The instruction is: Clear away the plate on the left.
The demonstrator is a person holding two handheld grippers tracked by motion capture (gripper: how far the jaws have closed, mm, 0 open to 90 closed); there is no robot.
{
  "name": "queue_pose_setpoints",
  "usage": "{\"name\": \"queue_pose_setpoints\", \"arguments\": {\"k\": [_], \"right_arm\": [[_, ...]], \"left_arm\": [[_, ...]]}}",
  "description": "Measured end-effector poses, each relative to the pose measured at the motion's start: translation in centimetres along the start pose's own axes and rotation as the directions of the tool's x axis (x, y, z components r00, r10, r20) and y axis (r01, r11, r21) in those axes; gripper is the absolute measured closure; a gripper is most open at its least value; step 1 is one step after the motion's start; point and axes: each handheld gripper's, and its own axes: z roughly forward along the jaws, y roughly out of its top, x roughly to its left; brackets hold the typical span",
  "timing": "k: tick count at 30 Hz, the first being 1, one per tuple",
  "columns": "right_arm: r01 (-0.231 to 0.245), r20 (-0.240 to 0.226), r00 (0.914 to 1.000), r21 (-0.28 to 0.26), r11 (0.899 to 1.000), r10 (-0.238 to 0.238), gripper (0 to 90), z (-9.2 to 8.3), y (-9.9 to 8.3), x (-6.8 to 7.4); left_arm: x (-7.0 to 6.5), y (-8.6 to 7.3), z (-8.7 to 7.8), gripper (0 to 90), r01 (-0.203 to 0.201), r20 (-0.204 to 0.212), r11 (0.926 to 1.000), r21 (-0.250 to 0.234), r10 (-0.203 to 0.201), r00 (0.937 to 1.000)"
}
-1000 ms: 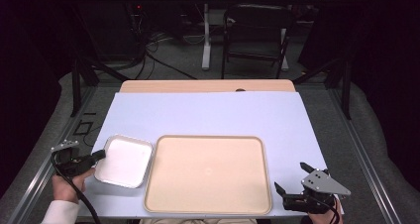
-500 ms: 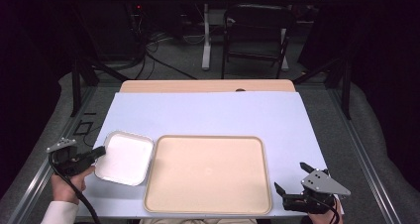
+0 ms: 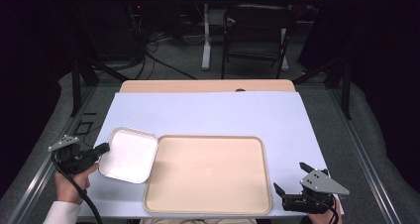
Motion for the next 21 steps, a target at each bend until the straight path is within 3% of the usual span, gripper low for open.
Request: {"name": "queue_pose_setpoints", "arguments": {"k": [11,21], "right_arm": [[0.011,-0.003,0.9999,-0.003,1.000,-0.011,0.6,0.1,0.1,0.1],[0.017,-0.004,0.9998,-0.003,1.000,-0.017,0.4,0.2,0.2,0.2]], "left_arm": [[-1.7,0.6,0.4,88.1,-0.023,0.026,0.9993,-0.029,0.024,0.9994],[-3.8,1.6,1.6,88.1,-0.051,0.080,0.9977,-0.044,0.055,0.9953]]}}
